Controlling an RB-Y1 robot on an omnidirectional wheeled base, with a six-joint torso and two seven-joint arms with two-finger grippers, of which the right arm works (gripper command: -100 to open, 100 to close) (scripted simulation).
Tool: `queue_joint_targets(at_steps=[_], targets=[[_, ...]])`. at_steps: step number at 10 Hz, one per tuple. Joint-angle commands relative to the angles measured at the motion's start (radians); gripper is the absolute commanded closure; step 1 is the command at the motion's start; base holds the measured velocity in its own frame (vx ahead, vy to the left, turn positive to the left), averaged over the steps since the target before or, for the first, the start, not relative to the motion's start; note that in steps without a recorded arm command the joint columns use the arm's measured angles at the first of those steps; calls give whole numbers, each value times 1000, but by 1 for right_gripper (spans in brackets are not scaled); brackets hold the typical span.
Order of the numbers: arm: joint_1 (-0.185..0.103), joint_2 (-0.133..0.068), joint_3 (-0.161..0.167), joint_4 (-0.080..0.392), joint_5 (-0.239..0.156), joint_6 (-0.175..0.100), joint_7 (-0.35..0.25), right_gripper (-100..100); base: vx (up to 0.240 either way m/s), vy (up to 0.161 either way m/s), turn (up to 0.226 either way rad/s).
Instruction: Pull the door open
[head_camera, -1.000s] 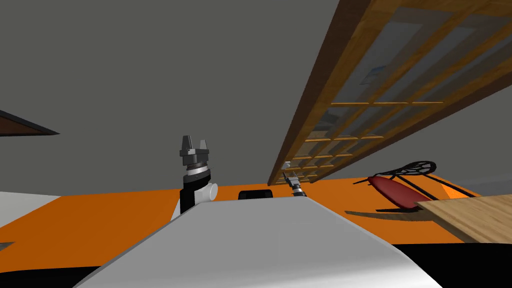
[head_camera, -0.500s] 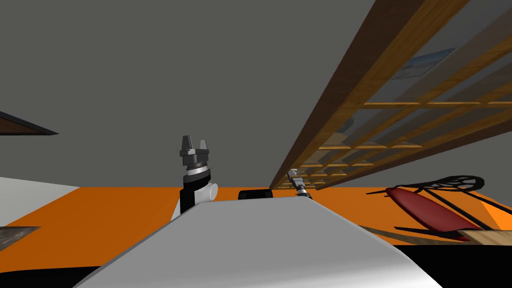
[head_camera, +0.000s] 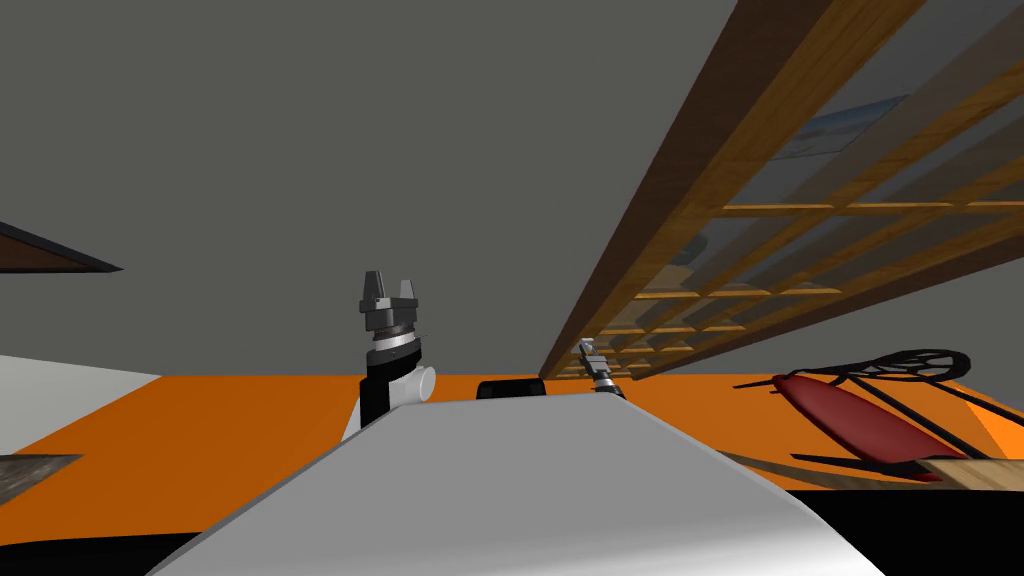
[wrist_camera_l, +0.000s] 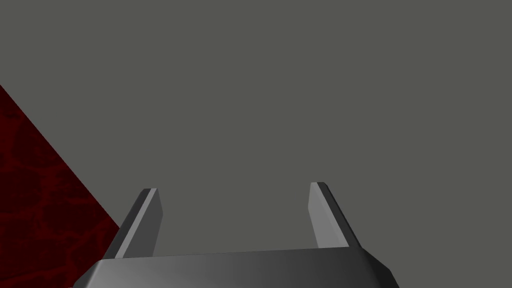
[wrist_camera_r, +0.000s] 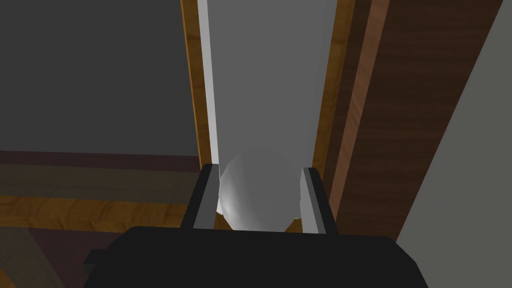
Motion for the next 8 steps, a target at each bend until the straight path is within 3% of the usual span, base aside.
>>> queue_joint_targets(at_steps=[1, 8], targets=[[0, 2, 3, -1, 1, -2, 0, 100, 0, 0, 0], [-10, 0, 10, 4, -39, 4, -119, 100, -52, -16, 57]])
